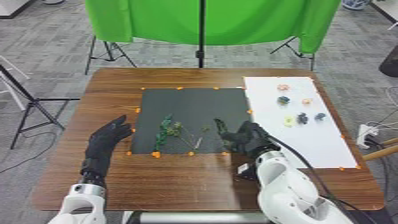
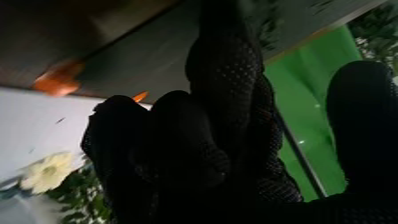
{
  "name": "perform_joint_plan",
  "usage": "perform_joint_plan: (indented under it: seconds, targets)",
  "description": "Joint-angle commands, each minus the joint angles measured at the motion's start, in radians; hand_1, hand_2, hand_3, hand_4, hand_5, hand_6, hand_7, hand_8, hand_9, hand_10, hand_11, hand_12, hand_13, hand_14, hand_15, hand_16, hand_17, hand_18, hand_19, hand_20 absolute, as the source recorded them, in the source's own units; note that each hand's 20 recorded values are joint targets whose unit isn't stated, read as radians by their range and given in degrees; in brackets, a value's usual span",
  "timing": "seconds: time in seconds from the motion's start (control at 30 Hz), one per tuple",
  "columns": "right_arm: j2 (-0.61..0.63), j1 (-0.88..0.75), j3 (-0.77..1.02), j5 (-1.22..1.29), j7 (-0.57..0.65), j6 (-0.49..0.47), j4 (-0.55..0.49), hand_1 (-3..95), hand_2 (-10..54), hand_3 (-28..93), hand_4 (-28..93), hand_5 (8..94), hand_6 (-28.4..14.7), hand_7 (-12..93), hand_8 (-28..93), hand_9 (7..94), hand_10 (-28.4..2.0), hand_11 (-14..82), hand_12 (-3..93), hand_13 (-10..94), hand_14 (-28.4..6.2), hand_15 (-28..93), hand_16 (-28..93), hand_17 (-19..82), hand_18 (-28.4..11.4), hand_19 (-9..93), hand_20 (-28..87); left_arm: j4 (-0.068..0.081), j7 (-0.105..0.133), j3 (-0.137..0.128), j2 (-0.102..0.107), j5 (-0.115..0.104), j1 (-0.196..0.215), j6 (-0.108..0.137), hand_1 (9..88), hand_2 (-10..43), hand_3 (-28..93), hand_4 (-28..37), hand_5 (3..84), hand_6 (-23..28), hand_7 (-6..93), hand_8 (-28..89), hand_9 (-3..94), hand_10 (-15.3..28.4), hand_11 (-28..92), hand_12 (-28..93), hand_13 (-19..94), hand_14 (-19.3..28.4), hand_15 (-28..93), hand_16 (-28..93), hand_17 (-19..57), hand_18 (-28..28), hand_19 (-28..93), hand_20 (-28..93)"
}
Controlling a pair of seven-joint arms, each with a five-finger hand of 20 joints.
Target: Arrange flowers
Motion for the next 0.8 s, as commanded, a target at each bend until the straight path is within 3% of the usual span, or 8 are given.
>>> perform_joint_plan:
  seconds: [0.03, 0.33, 0.53, 0.7, 0.8]
  targets:
    - [-0.015, 0.000, -0.033, 0.035, -0.014, -0.011, 0.003, 21.2, 1.9, 61, -10, 83.3, -3.7, 21, -7, 88.3, -13.6, 45.5, 29.4, 92, -5.3, 64, 36, 68, -14.2, 93, 67, 0.007, -0.005, 0.003, -0.013, 0.004, 0.014, -0.006, 25.4, 0.9, 63, -20.7, 41.8, 6.3, 7.5, -4, 40.1, 14.2, 20, 15, 29, 18.6, 33, 4, -1.8, 15.0, 16, 21]
    - [-0.007, -0.010, 0.028, -0.022, 0.003, -0.001, -0.010, 21.1, 2.0, 61, -10, 83.2, -3.8, 22, -7, 88.3, -13.7, 45.2, 29.5, 92, -5.3, 64, 36, 68, -14.3, 93, 67, 0.004, -0.004, -0.002, -0.018, 0.003, 0.024, 0.000, 25.3, 0.9, 63, -20.6, 41.8, 6.4, 7.5, -4, 40.1, 14.1, 20, 15, 29, 18.7, 33, 4, -1.8, 15.0, 16, 21]
    - [0.038, 0.017, 0.091, -0.078, 0.024, 0.107, -0.002, 21.4, 2.0, 61, -10, 79.7, -4.2, 19, -7, 86.4, -14.3, 44.3, 29.7, 90, -5.8, 64, 37, 66, -14.3, 93, 67, 0.008, -0.005, 0.004, -0.017, 0.003, 0.011, -0.002, 25.4, 1.0, 63, -20.7, 41.8, 6.4, 7.5, -4, 40.1, 14.2, 20, 15, 29, 18.7, 33, 4, -1.8, 15.0, 16, 21]
    - [0.134, 0.064, 0.143, -0.132, 0.062, 0.129, 0.029, 29.5, -2.2, 63, -10, 69.7, -3.4, 17, -6, 77.0, -16.9, 26.6, 28.0, 84, -7.5, 65, 37, 62, -14.8, 93, 66, 0.007, -0.003, 0.001, -0.014, 0.001, 0.015, 0.002, 25.4, 1.0, 63, -20.7, 41.9, 6.4, 7.3, -4, 40.2, 14.2, 20, 15, 29, 18.8, 33, 4, -1.8, 15.0, 16, 21]
    - [0.188, 0.119, 0.153, -0.129, 0.093, 0.038, 0.077, 32.8, -4.1, 65, -10, 65.4, -2.5, 17, -6, 70.1, -17.6, 22.3, 27.4, 81, -8.5, 67, 38, 60, -14.9, 93, 66, 0.007, -0.005, 0.002, -0.013, -0.001, 0.014, 0.005, 25.5, 1.1, 63, -20.8, 42.0, 6.4, 7.4, -4, 40.2, 14.2, 20, 15, 29, 18.8, 33, 4, -1.8, 15.0, 16, 21]
